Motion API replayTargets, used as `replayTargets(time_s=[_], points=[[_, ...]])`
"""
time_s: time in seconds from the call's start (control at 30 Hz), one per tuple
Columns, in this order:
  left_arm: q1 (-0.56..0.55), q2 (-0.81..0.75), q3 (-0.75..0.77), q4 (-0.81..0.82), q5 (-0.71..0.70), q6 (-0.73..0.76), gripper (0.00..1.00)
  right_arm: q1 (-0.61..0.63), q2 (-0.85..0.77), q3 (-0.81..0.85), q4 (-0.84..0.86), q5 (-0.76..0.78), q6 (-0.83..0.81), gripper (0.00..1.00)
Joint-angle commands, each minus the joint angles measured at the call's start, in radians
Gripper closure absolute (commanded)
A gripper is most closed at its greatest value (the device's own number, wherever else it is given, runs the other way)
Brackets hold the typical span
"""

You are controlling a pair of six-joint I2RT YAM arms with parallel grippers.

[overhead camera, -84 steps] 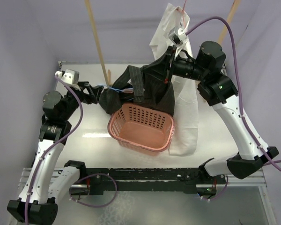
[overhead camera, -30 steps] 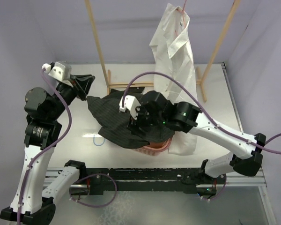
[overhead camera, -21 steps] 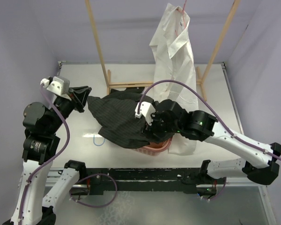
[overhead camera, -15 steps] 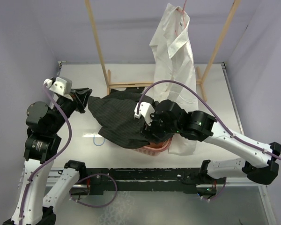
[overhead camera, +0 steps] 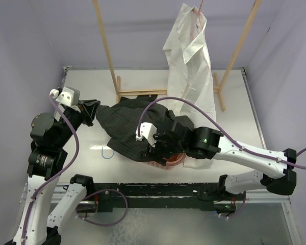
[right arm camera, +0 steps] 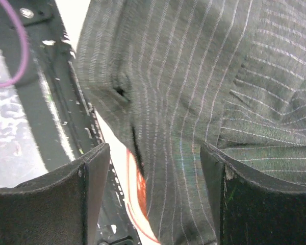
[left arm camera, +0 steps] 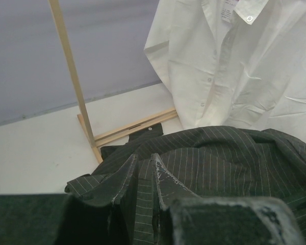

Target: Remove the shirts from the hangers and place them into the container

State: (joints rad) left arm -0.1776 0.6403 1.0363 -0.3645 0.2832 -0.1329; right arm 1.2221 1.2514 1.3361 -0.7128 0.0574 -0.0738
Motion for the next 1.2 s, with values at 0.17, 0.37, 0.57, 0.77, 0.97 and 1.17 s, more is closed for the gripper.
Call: replayTargets(time_s=[0.17,0.37,0.57,0.77,0.97,1.17], points=[[-0.004,-0.021,-0.013,0.02,-0.011,0.024,0.81,0.001,0.008,-0.12,0.142,0.236,0.008,0.22],[-0.004,-0.024,-0.024,0.021,-0.008,0.022,0.81,0.001,0.029,-0.172,0.262,0.291,-0.034,0.27],[-0.003,-0.036,-0.033,0.018,-0.013,0.024,0.8,0.0,0.079,-0.171,0.336,0.404,-0.026,0.81],[-0.004,-0.068,-0.053,0.016,-0.016,0.023,0.78,-0.009,0.043,-0.138,0.396,0.455,-0.005,1.0],[-0.003,-0.115,-0.09,0.021,0.004,0.022,0.72,-0.095,-0.056,-0.017,0.442,0.372,0.062,1.0],[-0.003,-0.209,-0.128,0.046,0.011,0.003,0.34,-0.228,-0.038,0.158,0.44,0.262,0.125,1.0]])
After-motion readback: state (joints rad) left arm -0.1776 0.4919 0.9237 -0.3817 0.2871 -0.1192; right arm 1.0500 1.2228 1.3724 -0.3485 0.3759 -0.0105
